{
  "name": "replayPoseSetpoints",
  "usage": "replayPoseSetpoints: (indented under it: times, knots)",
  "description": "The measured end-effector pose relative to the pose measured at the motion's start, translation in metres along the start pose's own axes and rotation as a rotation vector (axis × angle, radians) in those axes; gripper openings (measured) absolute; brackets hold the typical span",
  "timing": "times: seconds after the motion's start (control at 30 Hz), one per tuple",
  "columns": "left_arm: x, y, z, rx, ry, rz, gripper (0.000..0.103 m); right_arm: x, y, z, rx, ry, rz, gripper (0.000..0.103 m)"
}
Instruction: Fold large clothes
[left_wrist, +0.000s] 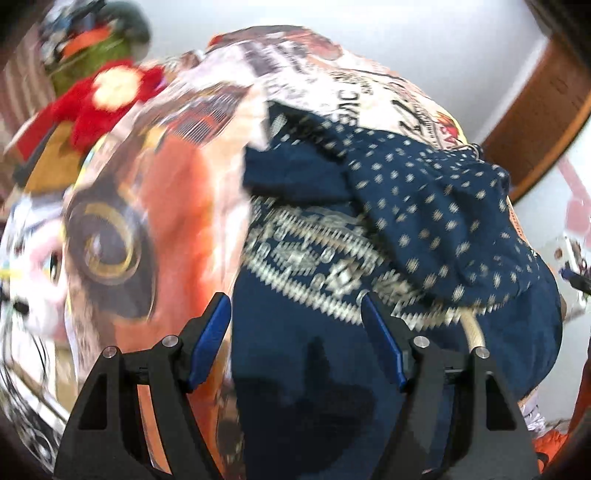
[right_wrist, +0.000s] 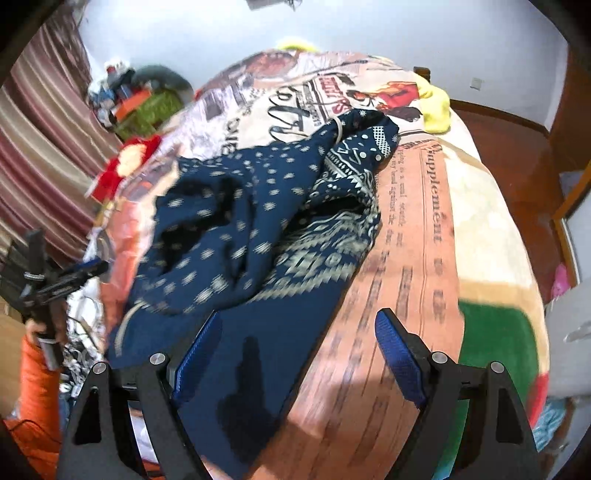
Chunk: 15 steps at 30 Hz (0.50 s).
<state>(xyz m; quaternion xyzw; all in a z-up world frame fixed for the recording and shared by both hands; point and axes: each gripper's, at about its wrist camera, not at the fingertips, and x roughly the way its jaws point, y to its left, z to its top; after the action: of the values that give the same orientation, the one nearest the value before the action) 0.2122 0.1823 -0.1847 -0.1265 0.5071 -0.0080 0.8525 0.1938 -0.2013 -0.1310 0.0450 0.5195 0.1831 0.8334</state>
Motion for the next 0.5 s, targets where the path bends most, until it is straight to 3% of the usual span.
replayPoseSetpoints:
  times: [0.17,0.33,0.5]
  knots:
    - [0.003,0.013,-0.049,-0.059,0.057,-0.002,0.072,-0.021,0.014,-0.037,0.058,-0.034,0.084,0.084]
    - [0.015,0.022,-0.089,-0.128,0.122,-0.044,0.072,-0.021,0.023,-0.067,0.095,-0.01,0.136,0.084]
    - [0.031,0.039,-0.115,-0.346,0.133,-0.151,0.073,-0.001,0.022,-0.095,0.177,0.045,0.211,0.079]
